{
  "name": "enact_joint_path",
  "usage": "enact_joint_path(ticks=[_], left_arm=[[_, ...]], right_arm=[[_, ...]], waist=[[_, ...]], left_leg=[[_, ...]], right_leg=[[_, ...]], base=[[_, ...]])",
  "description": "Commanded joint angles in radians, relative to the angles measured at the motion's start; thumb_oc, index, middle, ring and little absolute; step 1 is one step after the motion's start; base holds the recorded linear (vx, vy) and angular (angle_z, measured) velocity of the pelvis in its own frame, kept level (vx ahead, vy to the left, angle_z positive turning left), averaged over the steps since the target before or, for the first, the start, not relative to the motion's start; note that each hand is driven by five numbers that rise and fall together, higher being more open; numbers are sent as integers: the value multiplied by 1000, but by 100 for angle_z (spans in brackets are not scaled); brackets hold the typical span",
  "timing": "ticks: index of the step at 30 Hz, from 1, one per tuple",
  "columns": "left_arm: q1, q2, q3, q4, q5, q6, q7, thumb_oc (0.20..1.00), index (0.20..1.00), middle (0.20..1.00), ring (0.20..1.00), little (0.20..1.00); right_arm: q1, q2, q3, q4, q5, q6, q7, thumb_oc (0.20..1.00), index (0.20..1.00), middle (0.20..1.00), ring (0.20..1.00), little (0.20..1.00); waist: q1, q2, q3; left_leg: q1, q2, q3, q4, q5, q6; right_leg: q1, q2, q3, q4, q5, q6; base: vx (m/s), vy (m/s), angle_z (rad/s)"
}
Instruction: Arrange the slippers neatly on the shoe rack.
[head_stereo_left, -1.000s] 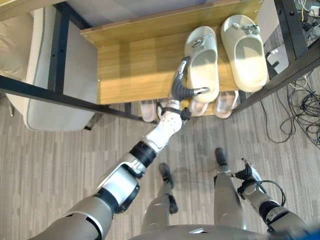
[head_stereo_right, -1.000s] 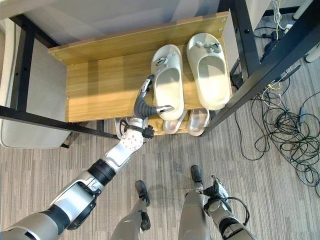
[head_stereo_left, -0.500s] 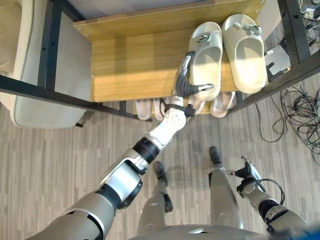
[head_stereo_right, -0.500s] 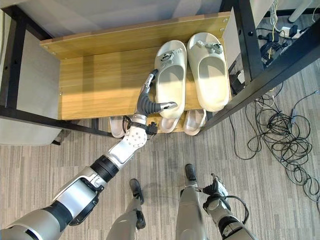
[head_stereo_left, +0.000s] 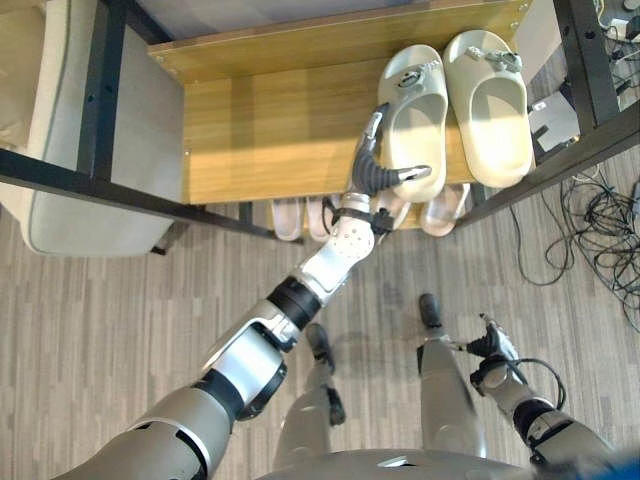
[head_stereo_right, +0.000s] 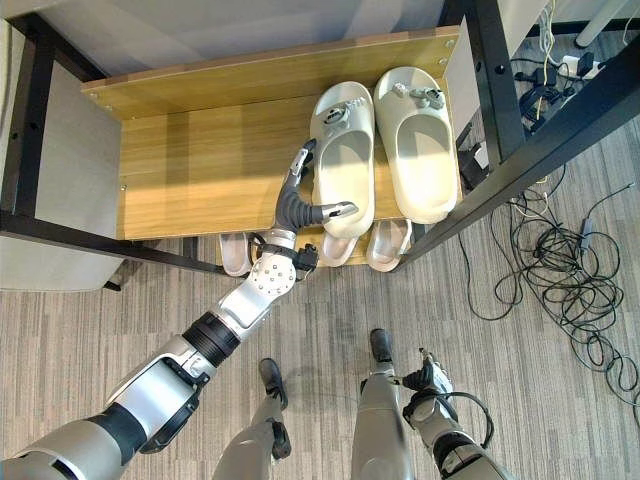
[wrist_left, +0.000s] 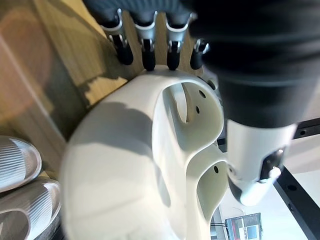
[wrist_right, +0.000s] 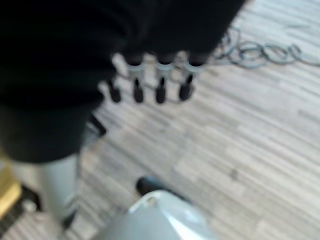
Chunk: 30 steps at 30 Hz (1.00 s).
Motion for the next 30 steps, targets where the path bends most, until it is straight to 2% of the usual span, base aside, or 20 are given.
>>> enact_joint_path(ticks=[1, 9, 16, 30], left_arm=[[-141, -92, -19, -24, 12, -35, -56, 1000, 1000, 1000, 1000, 1000], [-148, -94, -37, -36, 30, -36, -78, 1000, 1000, 1000, 1000, 1000], [-148, -112, -61, 6, -8, -53, -101, 1000, 1000, 1000, 1000, 1000], [-223, -103, -67, 124, 63, -21, -85, 1000, 1000, 1000, 1000, 1000]], right_arm=[[-27, -24, 20, 30, 20, -4, -14, 1000, 1000, 1000, 1000, 1000], [-38, -25, 27, 28, 18, -1, -7, 1000, 1000, 1000, 1000, 1000], [-35, -21, 37, 37, 15, -4, -2, 1000, 1000, 1000, 1000, 1000], [-45, -30, 47, 58, 4, -1, 1, 1000, 1000, 1000, 1000, 1000]], waist=[[5, -6, 49], [8, -2, 56], [-2, -7, 46], [-14, -14, 38]], left_leg=[[37, 13, -23, 5, -45, -78], [43, 6, -23, 5, -48, -75], [41, 4, -21, 5, -49, -74], [22, 22, -10, 5, -40, -82]], right_leg=[[104, 1, -50, -249, 154, 19], [109, -4, -50, -245, 155, 20], [104, -4, -45, -245, 160, 19], [85, 7, -44, -254, 165, 21]], base=[[0, 0, 0], [0, 0, 0], [0, 0, 0], [2, -2, 0]])
